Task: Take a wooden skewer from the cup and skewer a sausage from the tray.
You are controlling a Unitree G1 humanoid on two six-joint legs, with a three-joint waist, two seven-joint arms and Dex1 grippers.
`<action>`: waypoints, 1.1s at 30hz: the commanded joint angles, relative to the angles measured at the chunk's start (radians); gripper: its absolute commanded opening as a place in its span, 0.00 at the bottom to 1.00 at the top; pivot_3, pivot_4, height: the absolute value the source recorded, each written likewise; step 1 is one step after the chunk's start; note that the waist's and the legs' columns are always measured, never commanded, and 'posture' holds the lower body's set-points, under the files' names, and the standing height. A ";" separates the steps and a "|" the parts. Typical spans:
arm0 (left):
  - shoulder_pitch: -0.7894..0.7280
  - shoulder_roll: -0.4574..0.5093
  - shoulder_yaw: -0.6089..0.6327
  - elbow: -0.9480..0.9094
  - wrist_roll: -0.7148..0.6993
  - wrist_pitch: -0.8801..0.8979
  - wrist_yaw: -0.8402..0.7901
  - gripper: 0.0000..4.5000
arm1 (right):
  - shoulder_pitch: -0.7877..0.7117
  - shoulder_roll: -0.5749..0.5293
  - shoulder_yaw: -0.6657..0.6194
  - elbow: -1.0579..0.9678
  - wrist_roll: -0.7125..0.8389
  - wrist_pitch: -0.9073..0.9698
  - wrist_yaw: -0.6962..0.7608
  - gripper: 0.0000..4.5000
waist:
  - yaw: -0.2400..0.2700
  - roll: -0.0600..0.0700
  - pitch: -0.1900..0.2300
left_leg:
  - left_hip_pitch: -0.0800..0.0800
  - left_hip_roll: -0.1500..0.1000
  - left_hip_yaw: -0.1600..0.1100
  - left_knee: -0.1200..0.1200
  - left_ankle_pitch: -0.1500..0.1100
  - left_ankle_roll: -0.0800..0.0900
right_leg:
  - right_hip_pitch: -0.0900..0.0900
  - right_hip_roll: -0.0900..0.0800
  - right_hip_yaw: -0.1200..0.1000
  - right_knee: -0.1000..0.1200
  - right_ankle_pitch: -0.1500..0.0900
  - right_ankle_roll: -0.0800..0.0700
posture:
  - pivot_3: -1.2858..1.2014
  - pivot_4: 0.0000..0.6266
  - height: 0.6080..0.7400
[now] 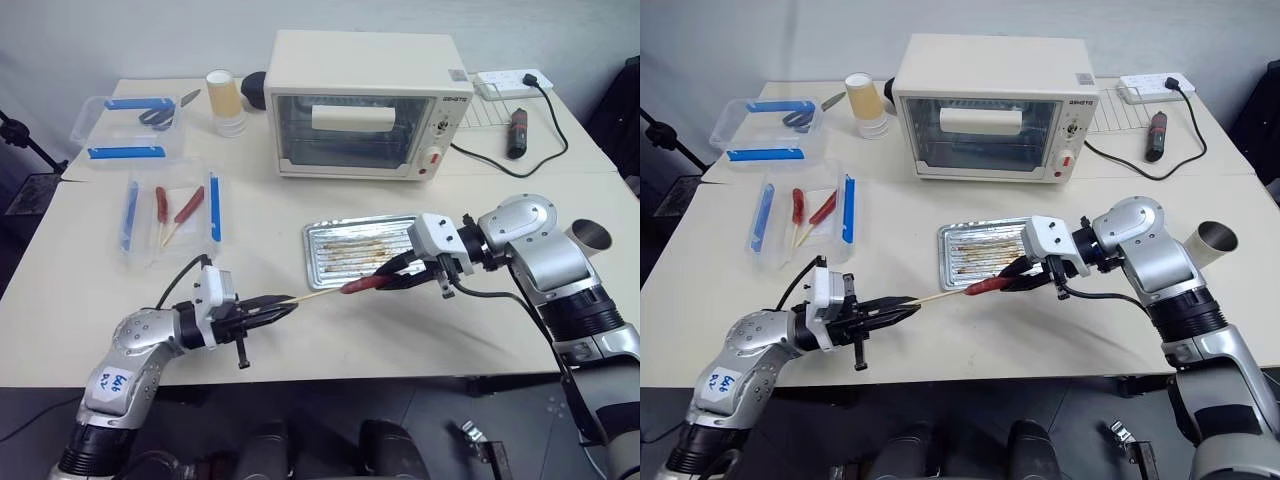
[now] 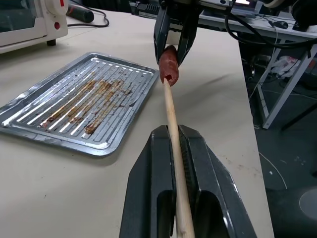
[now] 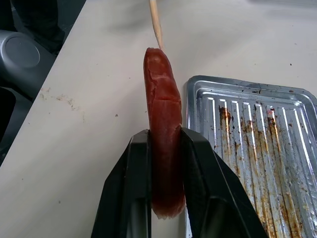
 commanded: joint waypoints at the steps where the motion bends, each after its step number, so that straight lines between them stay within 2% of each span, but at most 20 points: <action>1: -0.006 -0.004 -0.008 -0.018 0.002 -0.010 -0.004 0.00 | -0.022 -0.009 -0.020 -0.027 0.020 0.004 0.049 0.18 | 0.000 0.000 0.000 | 0.000 0.000 0.000 0.000 0.000 0.000 | 0.000 0.000 0.000 0.000 0.000 0.000 | 0.52 0.24 1.00; 17: 0.003 0.001 -0.003 -0.031 -0.016 0.002 -0.022 0.00 | -0.025 -0.007 -0.021 -0.006 0.013 -0.005 0.046 0.18 | 0.000 0.000 0.000 | 0.000 0.000 0.000 0.000 0.000 0.000 | 0.000 0.000 0.000 0.000 0.000 0.000 | 0.52 0.24 1.00; 33: -0.082 -0.059 -0.061 0.028 0.022 -0.021 -0.011 0.00 | -0.016 0.003 -0.012 -0.047 0.031 0.006 0.057 0.18 | 0.001 0.000 0.000 | 0.000 0.000 0.001 0.000 0.000 0.000 | 0.000 0.000 0.000 0.000 0.000 0.000 | 0.52 0.24 1.00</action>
